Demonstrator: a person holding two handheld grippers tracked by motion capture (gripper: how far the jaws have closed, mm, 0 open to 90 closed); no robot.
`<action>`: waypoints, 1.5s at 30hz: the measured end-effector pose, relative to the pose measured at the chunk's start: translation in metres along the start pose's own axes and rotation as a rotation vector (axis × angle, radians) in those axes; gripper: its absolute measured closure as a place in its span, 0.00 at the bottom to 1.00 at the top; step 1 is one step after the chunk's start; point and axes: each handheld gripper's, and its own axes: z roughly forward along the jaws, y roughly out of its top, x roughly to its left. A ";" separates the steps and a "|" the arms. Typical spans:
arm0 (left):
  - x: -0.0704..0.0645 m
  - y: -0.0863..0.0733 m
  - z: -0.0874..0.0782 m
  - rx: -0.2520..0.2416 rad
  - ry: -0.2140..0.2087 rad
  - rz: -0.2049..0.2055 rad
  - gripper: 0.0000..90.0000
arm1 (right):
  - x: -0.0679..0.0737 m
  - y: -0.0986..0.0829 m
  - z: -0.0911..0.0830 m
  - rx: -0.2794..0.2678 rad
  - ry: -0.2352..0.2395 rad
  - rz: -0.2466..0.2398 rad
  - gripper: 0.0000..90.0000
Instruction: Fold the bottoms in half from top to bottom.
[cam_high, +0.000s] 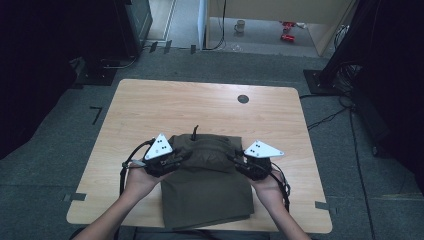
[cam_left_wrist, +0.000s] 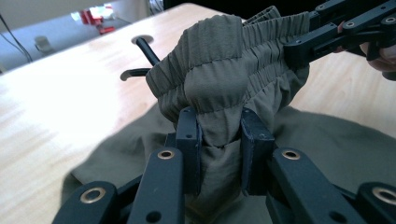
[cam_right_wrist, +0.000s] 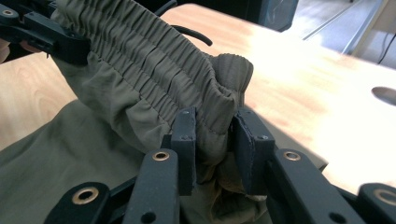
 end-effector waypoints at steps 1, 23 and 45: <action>0.000 -0.002 0.000 0.004 -0.006 -0.006 0.82 | 0.001 -0.003 0.000 0.003 0.007 0.004 0.79; -0.020 -0.039 -0.008 0.118 -0.110 -0.008 0.68 | 0.014 -0.039 -0.013 0.109 0.103 0.011 0.69; 0.011 -0.045 -0.017 0.125 -0.098 -0.091 0.72 | -0.018 -0.041 -0.014 0.114 0.109 0.138 0.92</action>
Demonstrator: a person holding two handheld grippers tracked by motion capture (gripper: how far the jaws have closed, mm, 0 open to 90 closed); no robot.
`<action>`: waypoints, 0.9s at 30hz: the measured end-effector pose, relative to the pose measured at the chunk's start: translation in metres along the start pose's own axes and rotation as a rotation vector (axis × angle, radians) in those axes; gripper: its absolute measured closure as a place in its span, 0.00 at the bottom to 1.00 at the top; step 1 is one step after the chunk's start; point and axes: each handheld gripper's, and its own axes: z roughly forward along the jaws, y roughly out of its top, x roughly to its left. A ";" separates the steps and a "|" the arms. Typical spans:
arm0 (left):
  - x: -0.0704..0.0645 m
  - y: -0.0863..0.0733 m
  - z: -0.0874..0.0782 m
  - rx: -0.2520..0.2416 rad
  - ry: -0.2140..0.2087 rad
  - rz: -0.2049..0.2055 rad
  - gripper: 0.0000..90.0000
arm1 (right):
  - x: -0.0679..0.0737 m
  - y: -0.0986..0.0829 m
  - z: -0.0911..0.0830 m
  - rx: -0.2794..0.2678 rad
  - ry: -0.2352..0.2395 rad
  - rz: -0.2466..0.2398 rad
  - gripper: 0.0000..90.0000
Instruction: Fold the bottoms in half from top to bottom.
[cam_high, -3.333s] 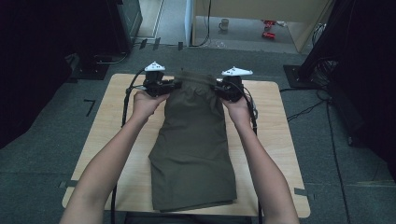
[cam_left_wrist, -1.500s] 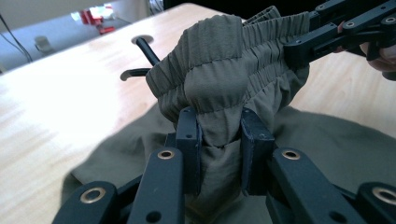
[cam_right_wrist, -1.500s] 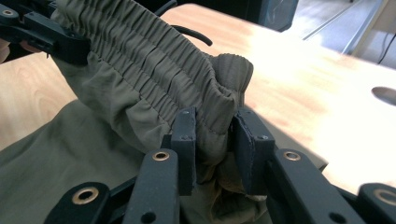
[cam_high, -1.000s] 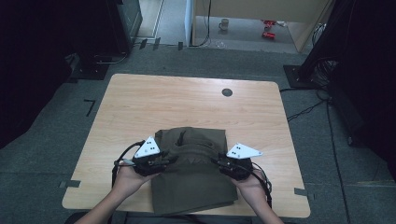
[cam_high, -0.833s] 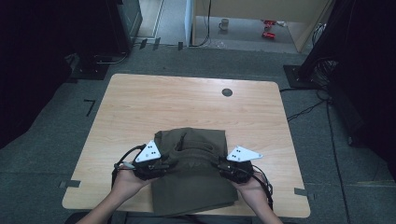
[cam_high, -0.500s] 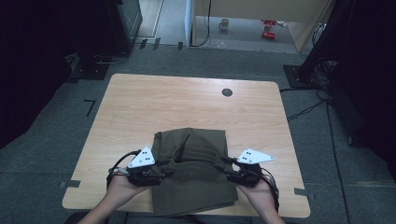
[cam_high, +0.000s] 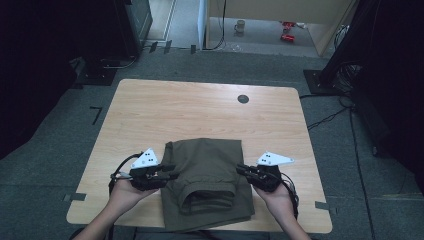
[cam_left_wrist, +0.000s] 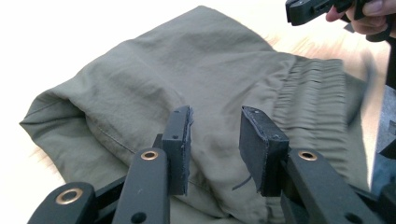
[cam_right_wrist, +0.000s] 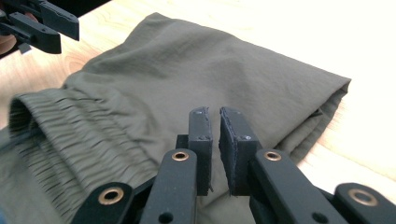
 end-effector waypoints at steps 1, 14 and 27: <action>0.001 0.000 0.002 0.004 0.007 0.002 0.71 | -0.001 0.001 0.004 0.007 -0.002 -0.003 0.92; 0.014 -0.009 0.025 0.097 0.027 -0.043 0.51 | 0.001 -0.002 0.038 0.088 -0.003 -0.060 0.74; 0.003 -0.022 0.036 0.167 0.022 -0.008 0.35 | 0.014 -0.017 0.044 0.171 0.023 -0.104 0.53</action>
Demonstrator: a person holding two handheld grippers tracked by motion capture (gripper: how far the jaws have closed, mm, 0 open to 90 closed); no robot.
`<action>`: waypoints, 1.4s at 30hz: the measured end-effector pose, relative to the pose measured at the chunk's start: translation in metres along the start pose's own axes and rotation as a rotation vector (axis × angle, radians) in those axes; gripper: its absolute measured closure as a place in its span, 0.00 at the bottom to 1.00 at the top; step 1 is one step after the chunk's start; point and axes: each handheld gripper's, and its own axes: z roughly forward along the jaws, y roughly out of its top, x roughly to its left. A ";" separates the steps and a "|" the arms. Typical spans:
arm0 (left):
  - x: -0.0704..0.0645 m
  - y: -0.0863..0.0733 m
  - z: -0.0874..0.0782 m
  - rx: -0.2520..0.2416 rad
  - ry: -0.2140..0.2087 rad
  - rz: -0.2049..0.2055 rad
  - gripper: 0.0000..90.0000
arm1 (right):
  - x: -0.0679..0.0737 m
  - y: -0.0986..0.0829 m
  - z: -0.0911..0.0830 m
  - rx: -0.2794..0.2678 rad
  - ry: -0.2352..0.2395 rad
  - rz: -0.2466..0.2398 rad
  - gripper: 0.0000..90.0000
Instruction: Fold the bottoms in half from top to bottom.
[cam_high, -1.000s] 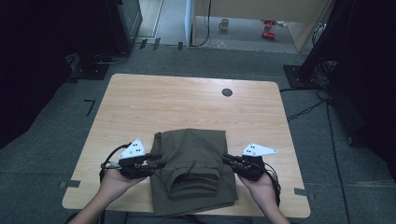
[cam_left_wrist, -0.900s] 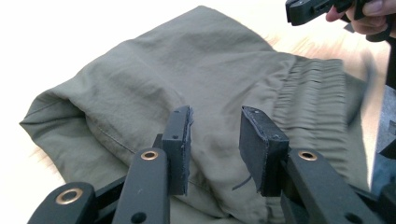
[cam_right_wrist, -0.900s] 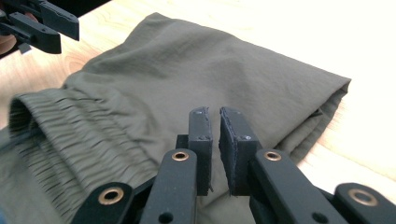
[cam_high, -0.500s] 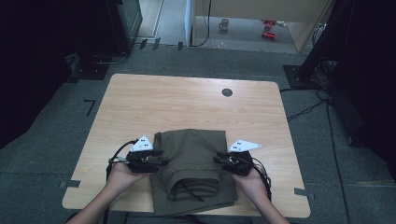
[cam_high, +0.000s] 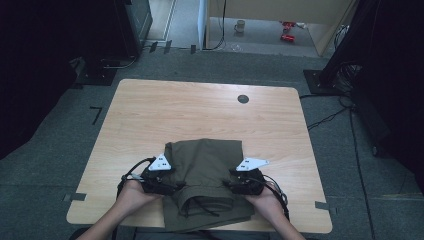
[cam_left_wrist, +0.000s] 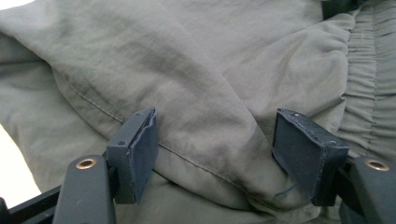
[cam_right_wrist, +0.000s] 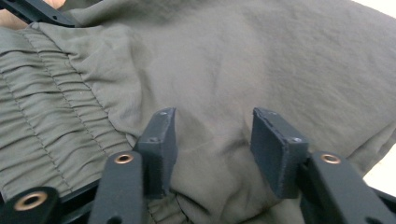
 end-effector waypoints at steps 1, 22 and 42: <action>0.000 -0.001 0.000 0.001 -0.004 -0.001 0.35 | 0.000 -0.001 0.000 0.007 0.005 0.001 0.52; 0.016 0.005 0.018 0.012 0.059 0.036 0.41 | 0.000 -0.007 0.012 0.030 -0.074 -0.061 0.46; 0.072 0.045 0.047 -0.046 0.108 -0.079 0.42 | -0.041 0.023 0.037 -0.004 -0.126 0.007 0.45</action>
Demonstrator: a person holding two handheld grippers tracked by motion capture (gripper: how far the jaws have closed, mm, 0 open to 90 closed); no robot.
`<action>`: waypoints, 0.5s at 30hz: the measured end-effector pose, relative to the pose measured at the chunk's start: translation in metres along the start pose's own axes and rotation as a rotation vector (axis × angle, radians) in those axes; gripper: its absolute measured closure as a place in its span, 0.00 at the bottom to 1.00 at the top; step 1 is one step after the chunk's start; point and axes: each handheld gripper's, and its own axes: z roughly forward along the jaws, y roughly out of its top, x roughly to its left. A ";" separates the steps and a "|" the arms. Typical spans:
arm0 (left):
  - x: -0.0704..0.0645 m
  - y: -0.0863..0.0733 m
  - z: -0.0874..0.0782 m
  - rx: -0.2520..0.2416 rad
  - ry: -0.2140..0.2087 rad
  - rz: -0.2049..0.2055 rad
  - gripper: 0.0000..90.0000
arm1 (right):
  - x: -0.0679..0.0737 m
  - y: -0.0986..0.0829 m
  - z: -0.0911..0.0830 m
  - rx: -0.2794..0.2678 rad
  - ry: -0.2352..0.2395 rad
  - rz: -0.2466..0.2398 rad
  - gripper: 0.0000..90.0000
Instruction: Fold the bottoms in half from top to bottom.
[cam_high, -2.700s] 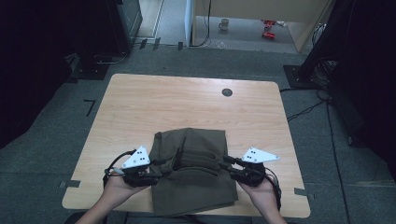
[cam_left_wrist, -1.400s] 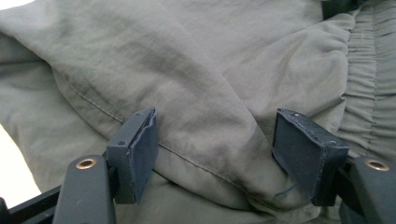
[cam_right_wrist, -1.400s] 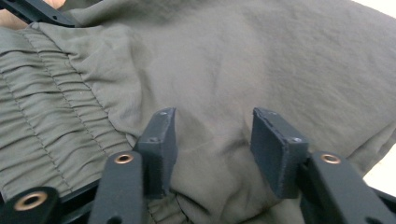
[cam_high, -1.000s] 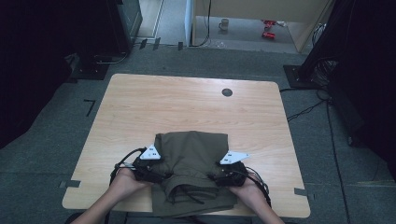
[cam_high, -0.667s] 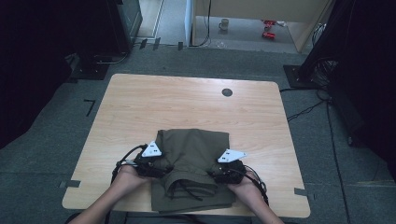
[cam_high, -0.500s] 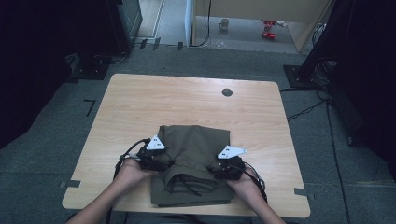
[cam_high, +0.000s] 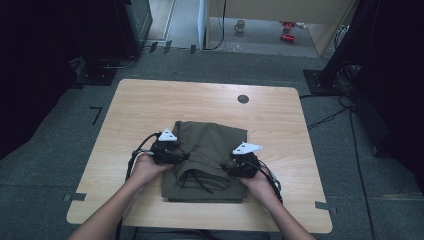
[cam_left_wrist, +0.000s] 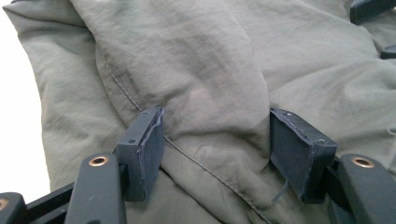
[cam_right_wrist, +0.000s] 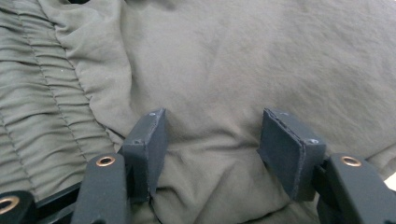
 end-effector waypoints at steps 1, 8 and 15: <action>0.002 0.002 0.002 -0.002 0.004 -0.004 0.42 | -0.002 0.001 0.002 -0.010 -0.005 0.003 0.46; 0.014 0.007 0.008 -0.037 0.014 -0.054 0.42 | -0.018 0.010 0.014 -0.052 -0.018 0.060 0.47; 0.009 0.013 -0.007 -0.029 0.039 -0.028 0.42 | -0.014 0.014 0.005 -0.068 -0.034 0.069 0.56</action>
